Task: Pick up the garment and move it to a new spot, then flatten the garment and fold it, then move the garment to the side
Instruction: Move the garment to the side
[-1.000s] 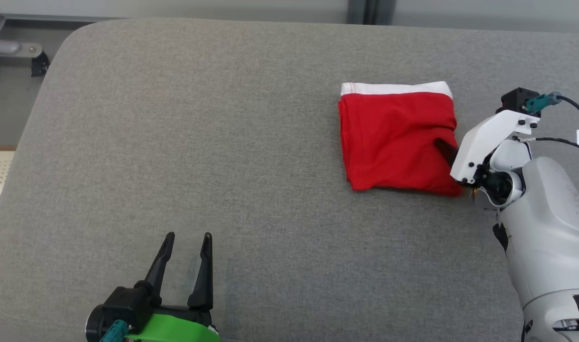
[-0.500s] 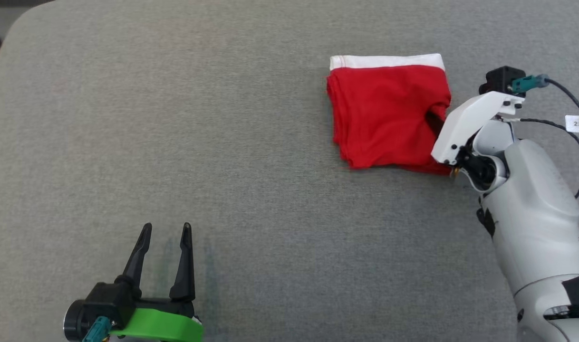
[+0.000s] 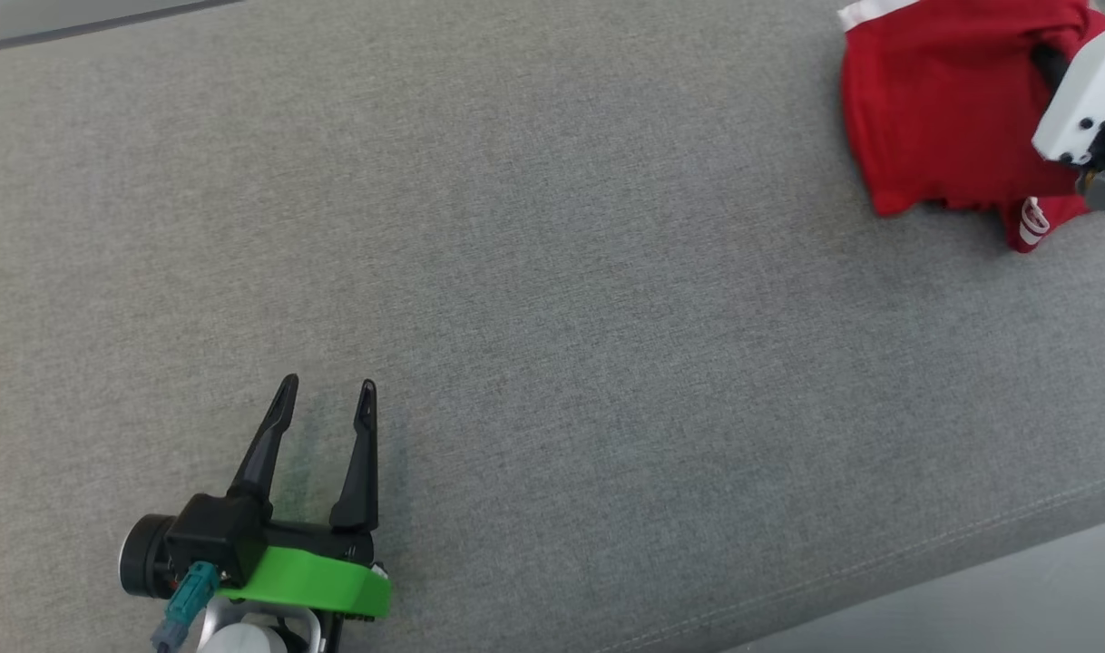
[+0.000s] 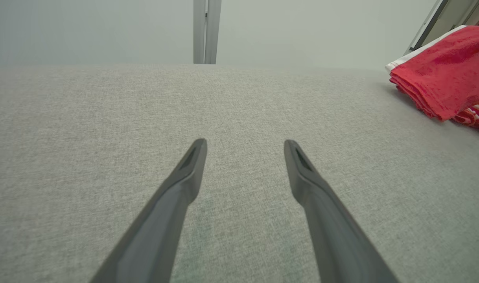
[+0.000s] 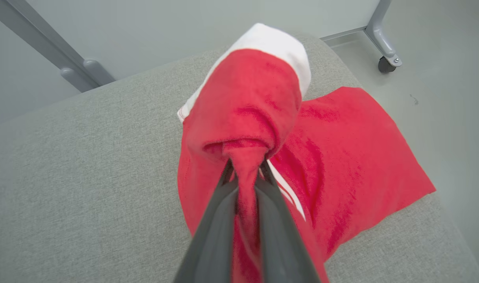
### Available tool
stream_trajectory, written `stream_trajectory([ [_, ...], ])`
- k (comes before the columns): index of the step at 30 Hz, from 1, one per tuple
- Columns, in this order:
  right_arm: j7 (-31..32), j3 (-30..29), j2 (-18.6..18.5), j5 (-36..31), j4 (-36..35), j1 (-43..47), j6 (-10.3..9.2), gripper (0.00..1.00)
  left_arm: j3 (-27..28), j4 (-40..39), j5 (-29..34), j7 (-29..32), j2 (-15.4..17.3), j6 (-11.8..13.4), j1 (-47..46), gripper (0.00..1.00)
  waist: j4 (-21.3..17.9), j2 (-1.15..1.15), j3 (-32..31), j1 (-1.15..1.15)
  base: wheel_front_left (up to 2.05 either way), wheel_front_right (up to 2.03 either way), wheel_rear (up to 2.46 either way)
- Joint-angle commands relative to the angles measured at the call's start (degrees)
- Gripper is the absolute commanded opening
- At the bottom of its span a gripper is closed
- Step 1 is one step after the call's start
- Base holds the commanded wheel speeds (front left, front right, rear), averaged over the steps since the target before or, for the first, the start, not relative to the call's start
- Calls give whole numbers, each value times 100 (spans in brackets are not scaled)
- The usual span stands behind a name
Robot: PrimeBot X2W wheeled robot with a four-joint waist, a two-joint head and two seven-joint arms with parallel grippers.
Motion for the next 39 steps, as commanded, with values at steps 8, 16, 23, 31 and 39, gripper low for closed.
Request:
stream_trajectory([
  [8,743,-275,-457,-316,-423,-124,-9,0,57,-7,23,-14,151,-21,0,100,-87,0,440,0,0,0,0],
  [16,563,-493,-877,-1366,-473,-35,-9,75,10,17,-13,-14,271,-22,-181,100,155,0,631,0,0,0,0],
  [23,-638,-643,-862,-2396,-448,181,-9,100,117,18,-39,-14,218,-23,-165,100,293,0,538,0,0,0,0],
  [31,-2351,-563,-312,-2146,-1003,930,-9,100,340,-85,-165,-14,67,-23,218,100,413,0,-219,0,0,0,0],
  [39,-3693,-137,282,-2035,-1907,2612,-9,100,668,-41,-341,-14,16,183,714,100,543,0,-1127,0,0,0,0],
])
